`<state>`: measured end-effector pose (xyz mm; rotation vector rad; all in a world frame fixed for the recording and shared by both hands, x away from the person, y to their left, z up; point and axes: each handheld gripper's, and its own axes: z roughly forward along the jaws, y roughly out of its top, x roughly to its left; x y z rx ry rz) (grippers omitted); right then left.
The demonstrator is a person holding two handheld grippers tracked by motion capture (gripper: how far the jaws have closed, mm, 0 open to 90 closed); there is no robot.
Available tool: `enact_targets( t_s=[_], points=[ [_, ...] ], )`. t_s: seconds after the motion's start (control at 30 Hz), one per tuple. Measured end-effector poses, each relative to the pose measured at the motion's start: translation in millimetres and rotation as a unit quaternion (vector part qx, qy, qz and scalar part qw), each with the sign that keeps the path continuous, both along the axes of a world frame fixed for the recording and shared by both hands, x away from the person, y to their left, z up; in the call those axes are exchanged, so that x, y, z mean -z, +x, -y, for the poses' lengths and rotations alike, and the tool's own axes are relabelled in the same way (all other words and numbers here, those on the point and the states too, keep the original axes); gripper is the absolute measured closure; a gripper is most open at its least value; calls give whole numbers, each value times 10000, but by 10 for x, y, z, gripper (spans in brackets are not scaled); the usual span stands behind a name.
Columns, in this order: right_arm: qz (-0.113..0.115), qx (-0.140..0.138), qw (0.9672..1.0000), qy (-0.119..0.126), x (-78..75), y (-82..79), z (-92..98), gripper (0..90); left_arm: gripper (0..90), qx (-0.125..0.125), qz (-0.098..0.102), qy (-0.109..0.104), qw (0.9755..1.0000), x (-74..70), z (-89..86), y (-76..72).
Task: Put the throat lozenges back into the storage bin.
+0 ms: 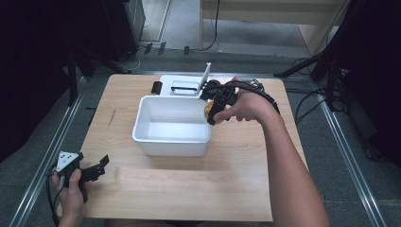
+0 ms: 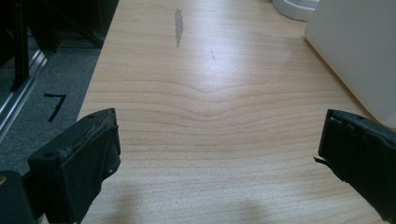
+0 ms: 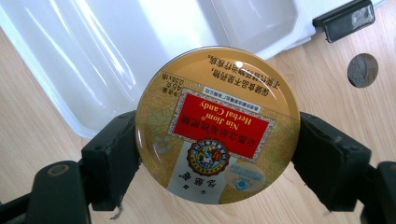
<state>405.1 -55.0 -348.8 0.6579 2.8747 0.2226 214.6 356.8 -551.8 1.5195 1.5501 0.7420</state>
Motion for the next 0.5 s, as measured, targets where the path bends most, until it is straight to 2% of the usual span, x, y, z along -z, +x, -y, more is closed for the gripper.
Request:
enact_targets(
  t_s=[0.5],
  points=[
    [-28, -248, 9997, 55, 44, 6, -271, 207, 0, 11, 0, -14, 10000, 0, -4, -1]
  ],
)
